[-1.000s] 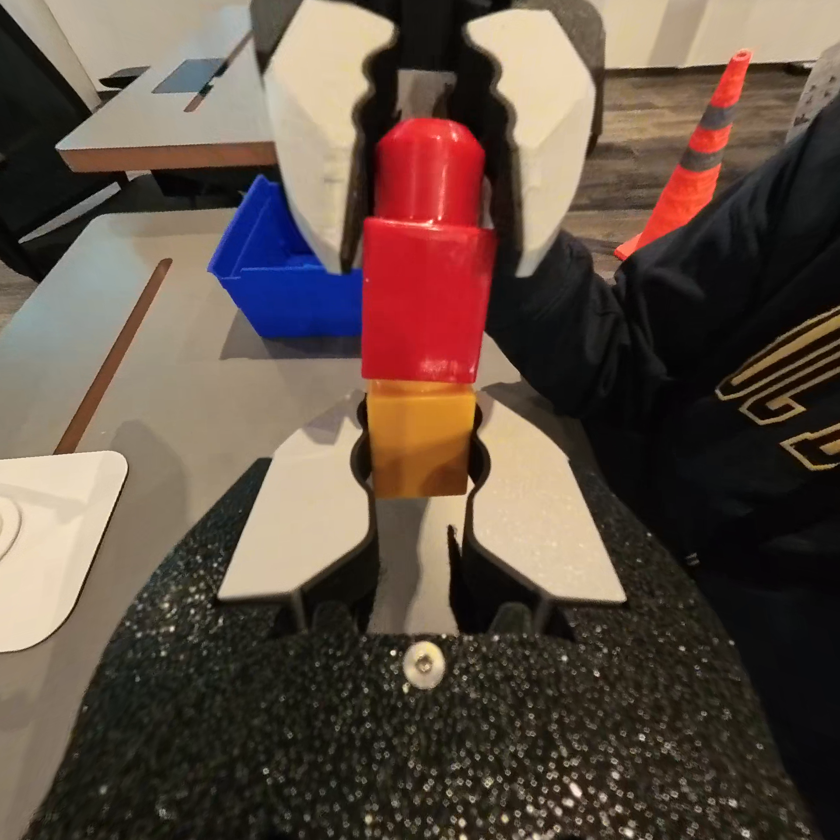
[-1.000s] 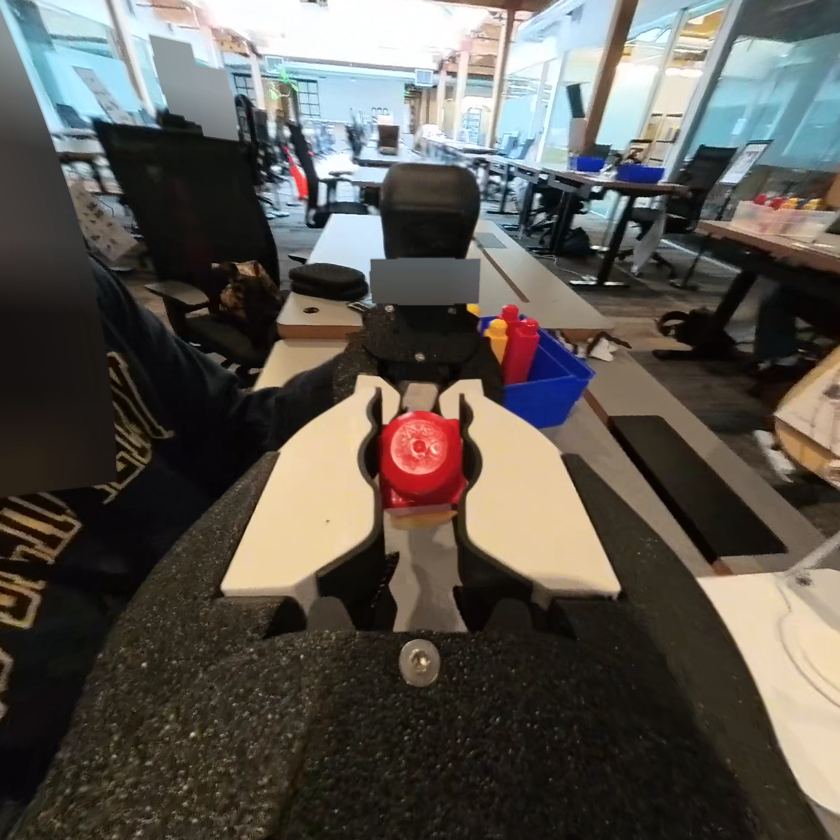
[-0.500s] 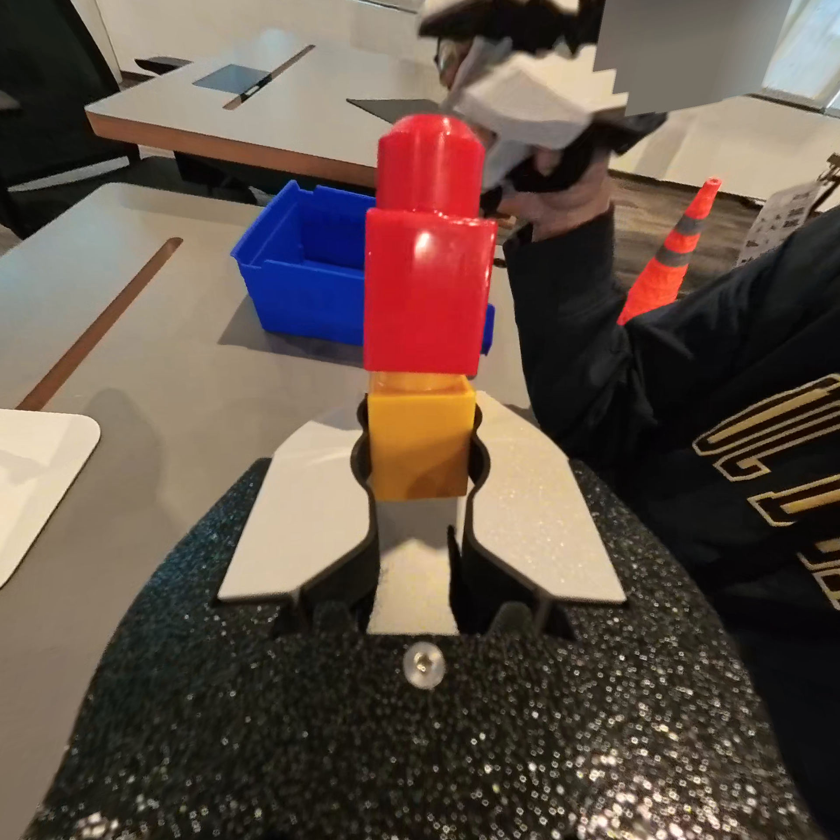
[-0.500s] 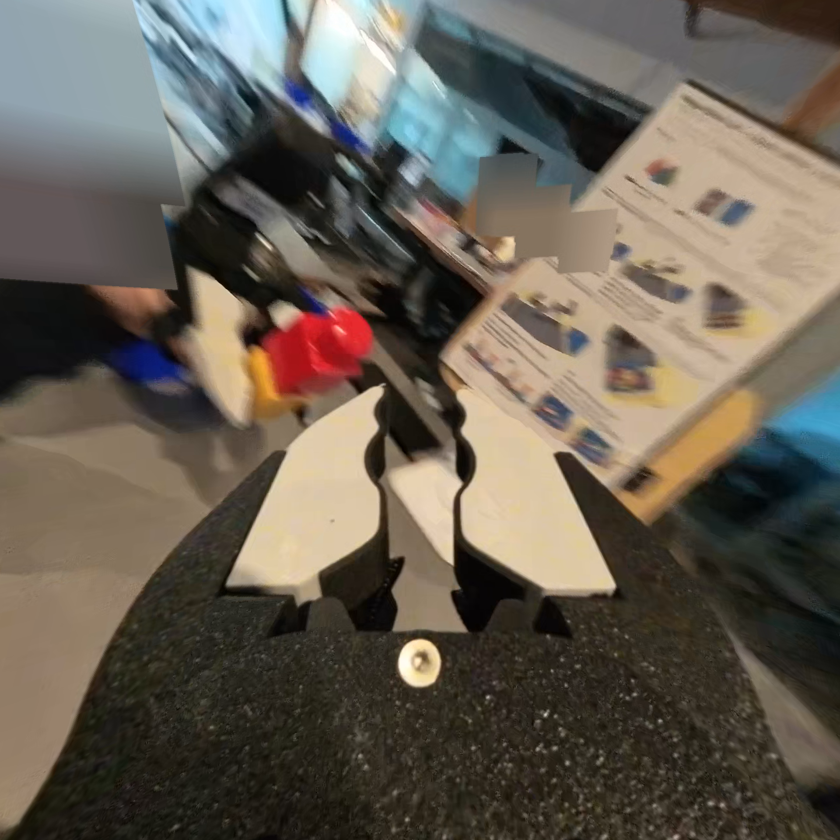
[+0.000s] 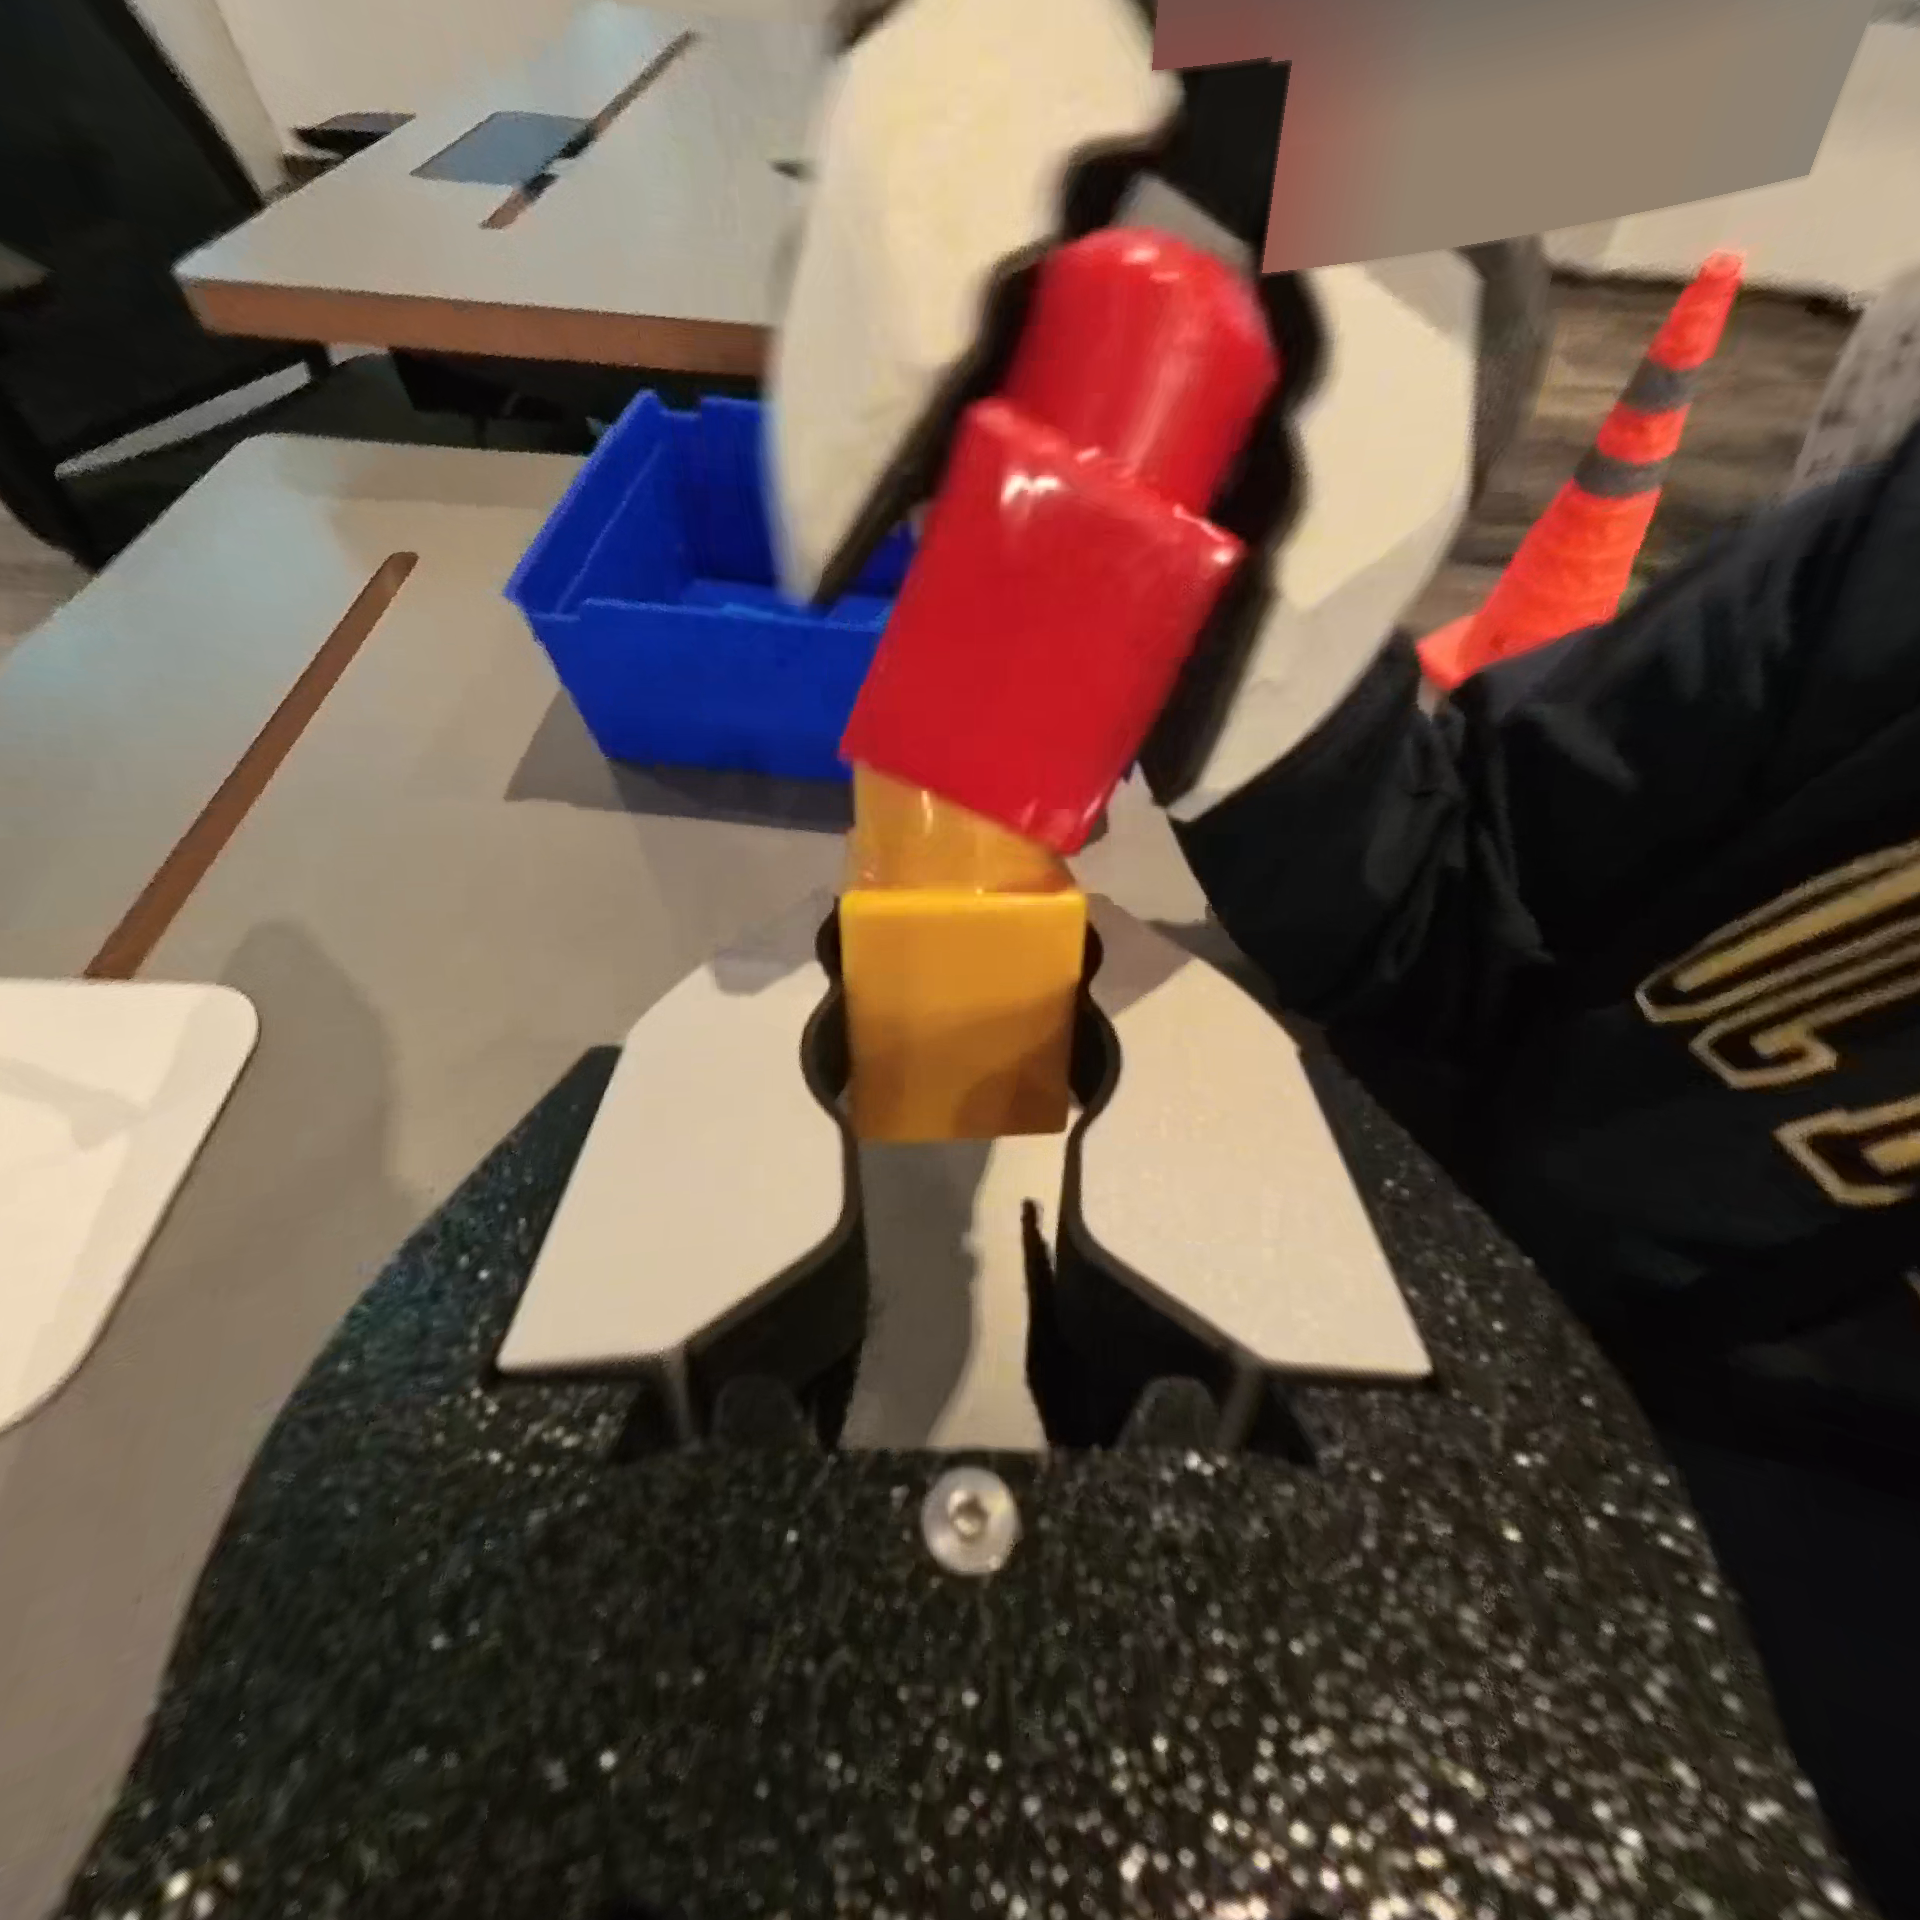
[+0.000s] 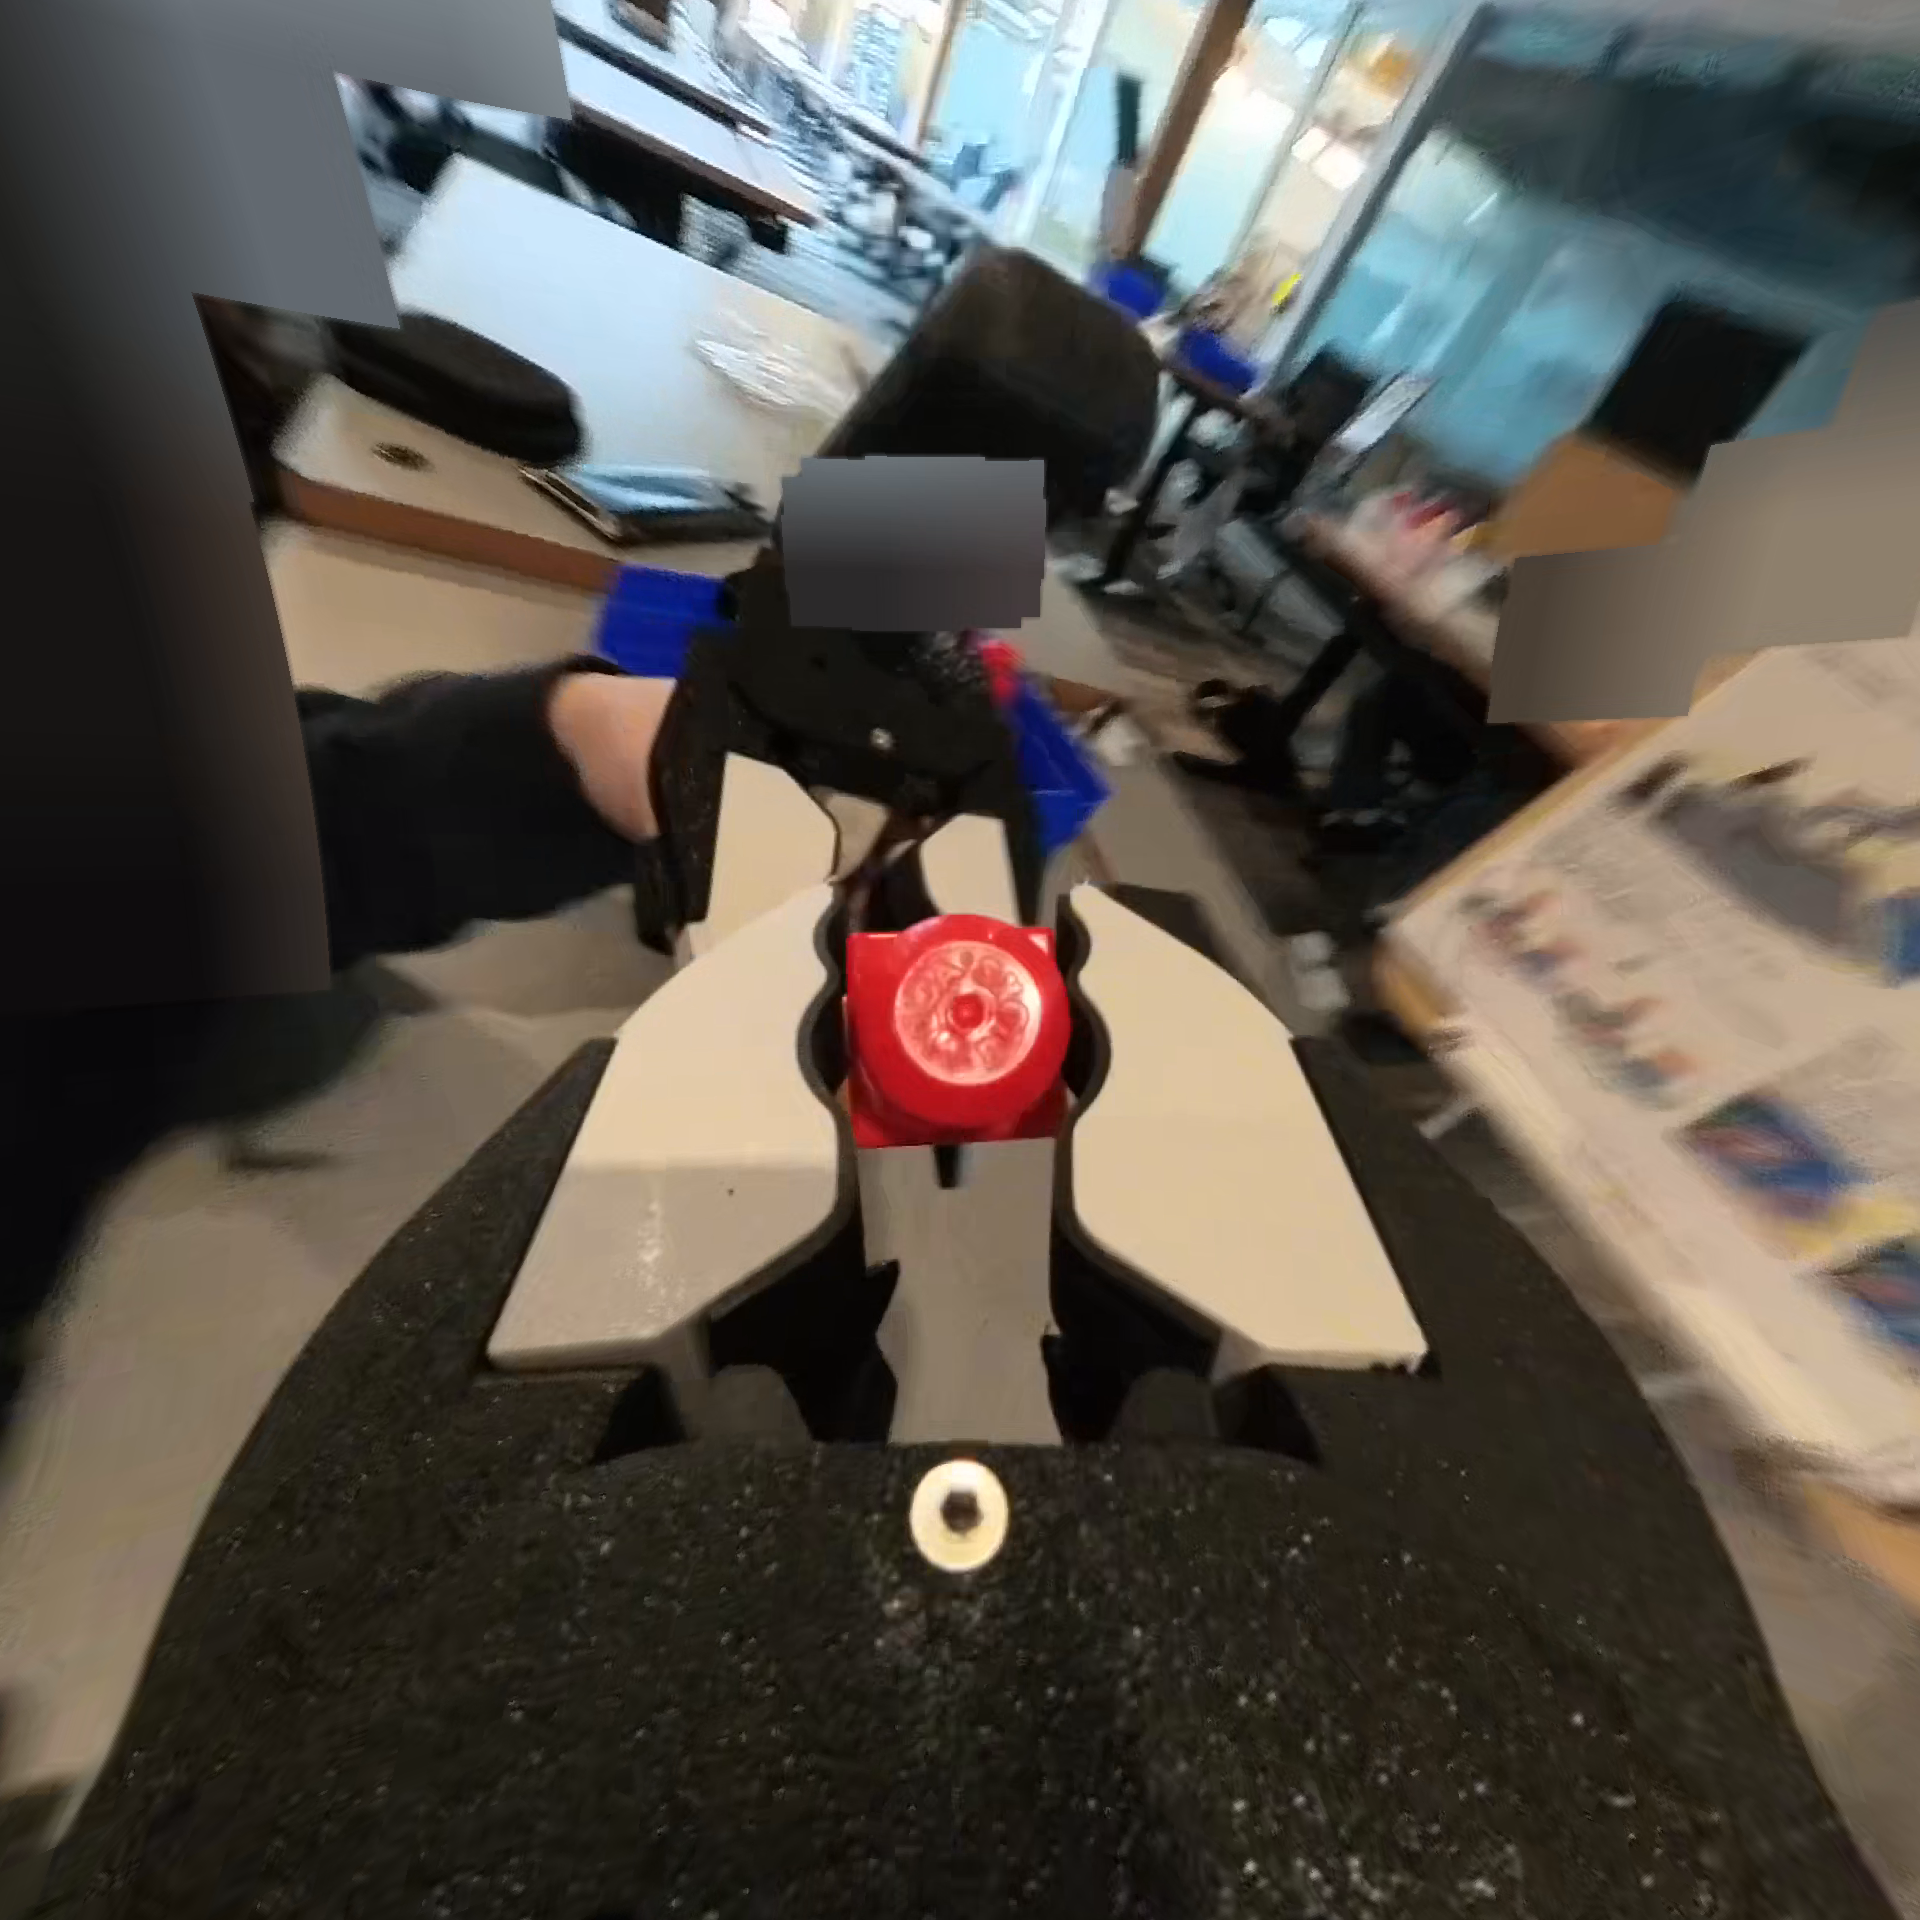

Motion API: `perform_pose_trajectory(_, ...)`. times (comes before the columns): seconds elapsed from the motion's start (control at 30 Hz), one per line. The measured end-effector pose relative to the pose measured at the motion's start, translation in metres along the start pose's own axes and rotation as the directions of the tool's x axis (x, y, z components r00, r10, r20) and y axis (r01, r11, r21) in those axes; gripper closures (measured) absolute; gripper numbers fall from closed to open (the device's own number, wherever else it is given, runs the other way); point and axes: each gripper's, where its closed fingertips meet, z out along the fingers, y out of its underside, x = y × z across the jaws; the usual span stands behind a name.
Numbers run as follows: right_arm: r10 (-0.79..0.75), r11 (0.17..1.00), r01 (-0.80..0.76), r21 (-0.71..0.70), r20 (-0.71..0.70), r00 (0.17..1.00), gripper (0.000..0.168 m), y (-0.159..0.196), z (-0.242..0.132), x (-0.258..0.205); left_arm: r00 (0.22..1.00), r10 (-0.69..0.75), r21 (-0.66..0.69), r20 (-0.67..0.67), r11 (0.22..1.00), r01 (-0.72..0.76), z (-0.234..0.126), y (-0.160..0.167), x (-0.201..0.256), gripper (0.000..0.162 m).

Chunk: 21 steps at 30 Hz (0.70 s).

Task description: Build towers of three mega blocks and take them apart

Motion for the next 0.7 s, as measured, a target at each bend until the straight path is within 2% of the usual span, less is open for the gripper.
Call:
perform_pose_trajectory(0.03, -0.126, 0.992, 0.126, -0.007, -0.093, 0.988, 0.132, -0.003, -0.002, 0.006, 0.998, -0.058, 0.018, 0.013, 0.998, 0.057, -0.001, -0.001, -0.005, 0.122)
perform_pose_trajectory(0.1, -0.353, 0.936, 0.326, -0.136, -0.308, 0.884, 0.132, -0.005, -0.015, 0.025, 0.986, -0.165, 0.077, -0.006, 0.983, 0.165, -0.005, -0.004, -0.013, 0.123)
perform_pose_trajectory(0.17, -0.422, 0.900, 0.306, -0.311, -0.445, 0.789, 0.131, 0.003, -0.040, 0.047, 0.968, -0.247, 0.141, -0.036, 0.958, 0.249, -0.011, -0.008, -0.020, 0.123)
perform_pose_trajectory(0.23, -0.354, 0.899, 0.113, -0.423, -0.548, 0.758, 0.131, 0.026, -0.078, 0.067, 0.963, -0.268, 0.170, -0.020, 0.948, 0.267, -0.018, -0.008, -0.028, 0.123)
perform_pose_trajectory(0.3, -0.276, 0.847, -0.146, -0.511, -0.657, 0.702, 0.131, 0.066, -0.128, 0.084, 0.970, -0.244, 0.183, -0.002, 0.953, 0.241, -0.023, -0.009, -0.029, 0.123)
perform_pose_trajectory(0.37, -0.243, 0.737, -0.377, -0.562, -0.739, 0.628, 0.130, 0.114, -0.181, 0.092, 0.977, -0.214, 0.192, 0.012, 0.959, 0.208, -0.026, -0.011, -0.028, 0.123)
perform_pose_trajectory(0.43, -0.245, 0.576, -0.557, -0.598, -0.777, 0.580, 0.131, 0.162, -0.227, 0.087, 0.981, -0.191, 0.189, 0.020, 0.965, 0.183, -0.027, -0.012, -0.027, 0.122)
perform_pose_trajectory(0.5, -0.181, 0.446, -0.689, -0.571, -0.812, 0.555, 0.130, 0.201, -0.252, 0.075, 0.984, -0.175, 0.191, 0.021, 0.967, 0.168, -0.027, -0.012, -0.026, 0.122)
perform_pose_trajectory(0.57, -0.057, 0.420, -0.755, -0.504, -0.845, 0.532, 0.130, 0.226, -0.254, 0.071, 0.986, -0.167, 0.192, 0.009, 0.968, 0.162, -0.026, -0.013, -0.025, 0.122)
perform_pose_trajectory(0.6, -0.003, 0.421, -0.776, -0.469, -0.856, 0.516, 0.122, 0.234, -0.253, 0.071, 0.987, -0.162, 0.189, 0.002, 0.969, 0.159, -0.025, -0.012, -0.024, 0.122)
perform_pose_trajectory(0.7, 0.087, 0.361, -0.836, -0.413, -0.878, 0.471, 0.077, 0.246, -0.253, 0.065, 0.988, -0.152, 0.179, -0.002, 0.972, 0.150, -0.023, -0.011, -0.022, 0.122)
